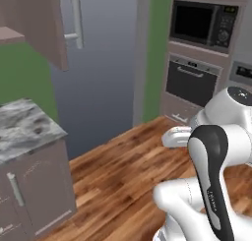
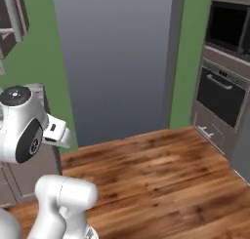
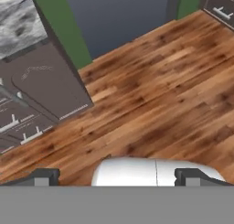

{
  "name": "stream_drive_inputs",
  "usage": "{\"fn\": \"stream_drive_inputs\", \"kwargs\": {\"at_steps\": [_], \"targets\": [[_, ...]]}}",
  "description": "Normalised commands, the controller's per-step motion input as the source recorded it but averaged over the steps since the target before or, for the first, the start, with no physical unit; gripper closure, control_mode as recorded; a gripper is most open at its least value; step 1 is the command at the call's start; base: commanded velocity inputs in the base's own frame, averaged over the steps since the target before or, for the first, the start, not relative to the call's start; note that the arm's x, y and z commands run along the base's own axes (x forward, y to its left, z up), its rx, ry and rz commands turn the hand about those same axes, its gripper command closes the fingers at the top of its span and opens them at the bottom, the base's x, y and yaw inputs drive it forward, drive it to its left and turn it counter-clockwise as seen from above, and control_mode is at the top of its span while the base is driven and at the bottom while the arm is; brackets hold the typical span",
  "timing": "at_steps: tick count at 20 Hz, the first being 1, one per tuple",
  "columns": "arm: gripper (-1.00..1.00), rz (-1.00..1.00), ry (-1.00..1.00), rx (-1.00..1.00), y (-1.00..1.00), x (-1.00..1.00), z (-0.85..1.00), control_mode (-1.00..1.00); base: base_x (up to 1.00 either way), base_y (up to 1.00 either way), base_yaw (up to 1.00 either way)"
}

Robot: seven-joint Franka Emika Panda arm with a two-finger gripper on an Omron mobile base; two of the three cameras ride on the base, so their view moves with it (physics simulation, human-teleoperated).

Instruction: Pick the tangerines from the cabinet and place them in one bowl. Pick the cucumber from the sink and place it in the other bowl.

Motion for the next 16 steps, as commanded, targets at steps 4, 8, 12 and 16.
{"fn": "stream_drive_inputs", "kwargs": {"at_steps": [4, 8, 12, 16], "targets": [[-1.0, 0.0, 0.0, 0.0, 0.0, 0.0, 0.0, 1.0, -0.28, 0.27, 0.6], [-1.0, 0.0, 0.0, 0.0, 0.0, 0.0, 0.0, 1.0, -0.26, 0.32, 0.57], [-1.0, 0.0, 0.0, 0.0, 0.0, 0.0, 0.0, 1.0, 0.14, 0.5, 0.22], [-1.0, 0.0, 0.0, 0.0, 0.0, 0.0, 0.0, 1.0, 0.54, 0.74, -0.07]]}}
